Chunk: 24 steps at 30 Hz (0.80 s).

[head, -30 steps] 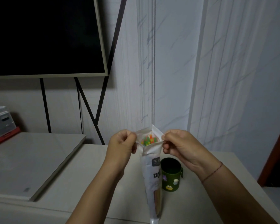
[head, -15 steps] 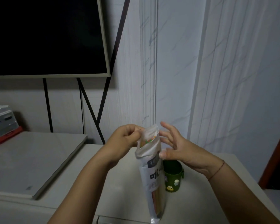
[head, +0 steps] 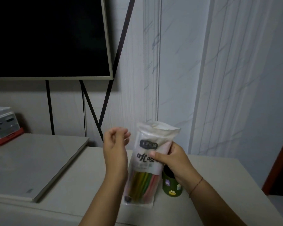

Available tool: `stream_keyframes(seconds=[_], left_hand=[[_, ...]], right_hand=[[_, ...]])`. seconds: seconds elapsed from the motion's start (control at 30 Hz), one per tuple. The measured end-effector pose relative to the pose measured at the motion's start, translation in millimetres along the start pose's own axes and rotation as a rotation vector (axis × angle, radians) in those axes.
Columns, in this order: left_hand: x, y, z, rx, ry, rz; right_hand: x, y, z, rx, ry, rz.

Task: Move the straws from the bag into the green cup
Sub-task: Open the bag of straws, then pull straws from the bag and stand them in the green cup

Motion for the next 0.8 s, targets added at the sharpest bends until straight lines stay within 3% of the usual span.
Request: stream_keyframes(seconds=[0.1,0.23,0.33,0.43,0.57,0.8], left_hand=[[-34,-12,-33,-0.012,0.132,-0.095],[-69,-38,-75,-0.249,0.754,-0.334],[-74,-40,-85,-0.563,1.008,-0.376],[-64,-35,-84,-0.815,0.92,-0.25],[-44,-25,-83,-0.958,0.721,-0.049],[-19,5,-82,-0.759,0.615,0.013]], right_hand=[[1,-6,2,0.123,0.023,0.189],[1,-14,0,0.212,0.04,0.357],[-3,-21,-1,0.329,0.062,0.405],[-10,-25,4,0.427,0.018,0.41],[-18,-24,15,0.548,-0.006,0.408],[-29,14,20,0.435,-0.079,0.439]])
Point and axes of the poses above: each hand's wrist, its own x-axis towards the middle knuckle, its own y-axis out of the back of the hand, z = x × y, the point moved 1 cm from there along x, towards the middle knuckle, and after that the axes turned 8 degrees about -z, right-handed, at the moved point
